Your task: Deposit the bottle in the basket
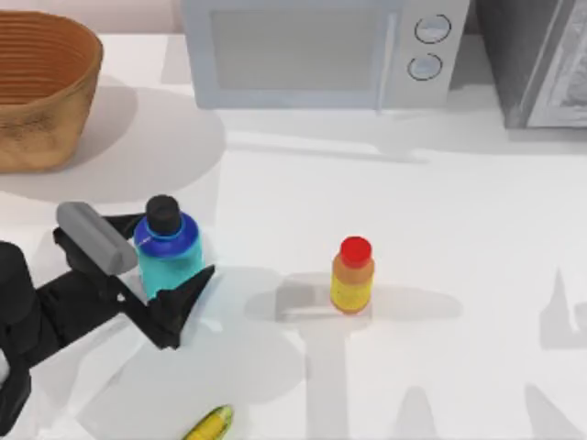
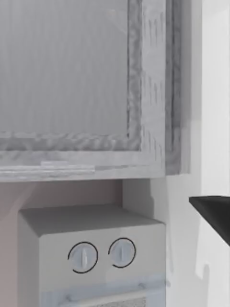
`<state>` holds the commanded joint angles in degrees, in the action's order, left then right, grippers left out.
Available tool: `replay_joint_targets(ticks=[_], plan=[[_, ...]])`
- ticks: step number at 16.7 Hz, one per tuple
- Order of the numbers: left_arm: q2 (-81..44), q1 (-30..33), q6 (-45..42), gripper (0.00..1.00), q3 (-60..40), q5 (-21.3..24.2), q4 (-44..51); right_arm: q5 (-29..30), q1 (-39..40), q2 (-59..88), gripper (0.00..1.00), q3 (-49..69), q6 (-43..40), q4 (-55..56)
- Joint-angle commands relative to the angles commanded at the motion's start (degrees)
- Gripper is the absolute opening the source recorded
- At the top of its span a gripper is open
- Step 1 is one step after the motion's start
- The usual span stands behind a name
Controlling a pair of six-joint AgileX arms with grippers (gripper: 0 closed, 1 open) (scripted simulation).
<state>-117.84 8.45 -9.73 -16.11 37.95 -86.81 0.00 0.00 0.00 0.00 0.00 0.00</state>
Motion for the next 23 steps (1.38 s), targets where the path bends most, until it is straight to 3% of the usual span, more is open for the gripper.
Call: replay_joint_targets(ticks=[1,14,23], plan=[[0.0,0.0,0.0,1.0,0.0,0.0,0.0,0.0,0.0,0.0,1.0,0.0,0.0,0.0],[0.0,0.0,0.0,0.02,0.0,0.0,0.0,0.0,0.0,0.0,1.0,0.0,0.0,0.0],[0.06,-0.02,-0.07,0.0,0.07,0.03,0.01,0.0,0.0,0.0,1.0,0.0,0.0,0.0]])
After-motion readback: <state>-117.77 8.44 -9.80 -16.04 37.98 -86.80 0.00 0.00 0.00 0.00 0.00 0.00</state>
